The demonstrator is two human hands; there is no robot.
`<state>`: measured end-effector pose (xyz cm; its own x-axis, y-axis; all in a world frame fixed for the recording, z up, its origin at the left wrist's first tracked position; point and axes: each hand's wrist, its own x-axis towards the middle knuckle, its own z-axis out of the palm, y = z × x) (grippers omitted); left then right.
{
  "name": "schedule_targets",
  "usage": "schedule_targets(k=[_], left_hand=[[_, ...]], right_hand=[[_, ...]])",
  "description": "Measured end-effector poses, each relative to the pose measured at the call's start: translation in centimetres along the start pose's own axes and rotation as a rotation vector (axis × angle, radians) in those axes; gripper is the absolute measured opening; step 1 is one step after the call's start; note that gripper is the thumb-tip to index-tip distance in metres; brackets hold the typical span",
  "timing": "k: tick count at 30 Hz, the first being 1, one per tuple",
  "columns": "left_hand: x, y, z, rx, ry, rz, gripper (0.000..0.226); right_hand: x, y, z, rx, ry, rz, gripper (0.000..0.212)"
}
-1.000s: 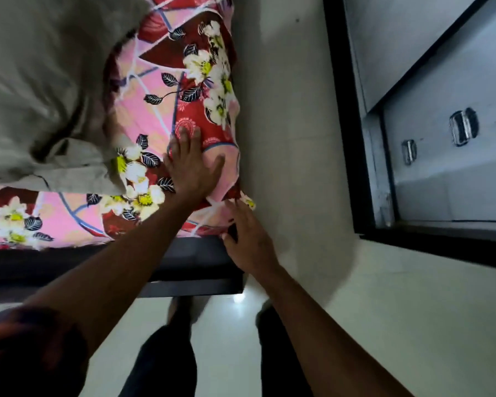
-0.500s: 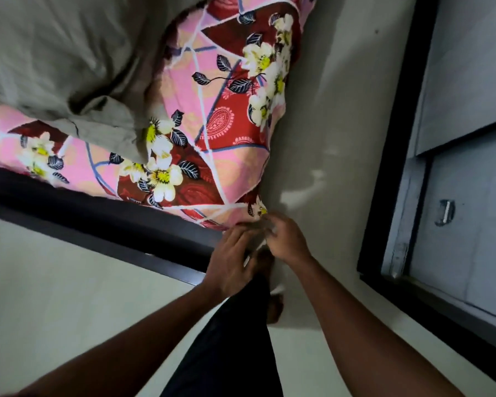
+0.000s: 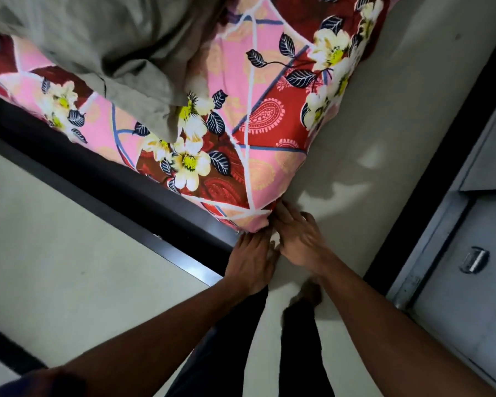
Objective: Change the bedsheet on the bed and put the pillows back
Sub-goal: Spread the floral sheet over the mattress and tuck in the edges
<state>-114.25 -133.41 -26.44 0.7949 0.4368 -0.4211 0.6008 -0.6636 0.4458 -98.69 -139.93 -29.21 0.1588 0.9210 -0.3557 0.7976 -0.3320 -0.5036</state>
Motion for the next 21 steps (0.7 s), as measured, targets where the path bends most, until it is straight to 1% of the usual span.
schedule_targets(k=[3, 4, 5, 7, 9, 12, 14, 17, 19, 21], left_hand=[[0.9, 0.3, 1.9, 0.058, -0.064, -0.098, 0.071], [1.1, 0.6, 2.5, 0.076, -0.062, -0.143, 0.074], [1.3, 0.8, 3.0, 0.082, -0.047, -0.184, 0.076], [1.9, 2.0, 4.0, 0.032, 0.024, -0.270, 0.079], [2.7, 3.1, 4.6, -0.066, 0.121, -0.393, 0.080], [3.6, 4.4, 5.0, -0.156, 0.171, -0.516, 0.084], [4.0, 5.0, 5.3, -0.183, 0.194, -0.540, 0.082], [4.1, 4.9, 5.2, -0.262, 0.273, -0.543, 0.080], [3.7, 3.9, 5.2, -0.267, 0.306, -0.483, 0.078], [3.0, 2.9, 5.0, -0.260, 0.302, -0.403, 0.077]], right_hand=[[0.7, 0.2, -0.5, -0.014, -0.092, 0.011, 0.076], [0.9, 0.1, -0.6, -0.013, -0.131, 0.014, 0.077], [1.1, -0.1, -0.7, -0.018, -0.130, 0.011, 0.072], [1.3, 0.0, -1.1, -0.043, -0.092, -0.025, 0.066], [1.6, 0.4, -1.6, -0.079, -0.061, -0.078, 0.061], [1.0, 0.9, -2.2, -0.040, 0.029, -0.099, 0.053], [0.4, 1.2, -1.9, -0.045, 0.044, -0.101, 0.054], [0.6, 2.0, -1.0, -0.110, -0.020, -0.149, 0.056], [1.4, 2.3, -0.8, -0.149, -0.049, -0.179, 0.054], [1.8, 2.4, -1.0, -0.195, -0.053, -0.188, 0.052]])
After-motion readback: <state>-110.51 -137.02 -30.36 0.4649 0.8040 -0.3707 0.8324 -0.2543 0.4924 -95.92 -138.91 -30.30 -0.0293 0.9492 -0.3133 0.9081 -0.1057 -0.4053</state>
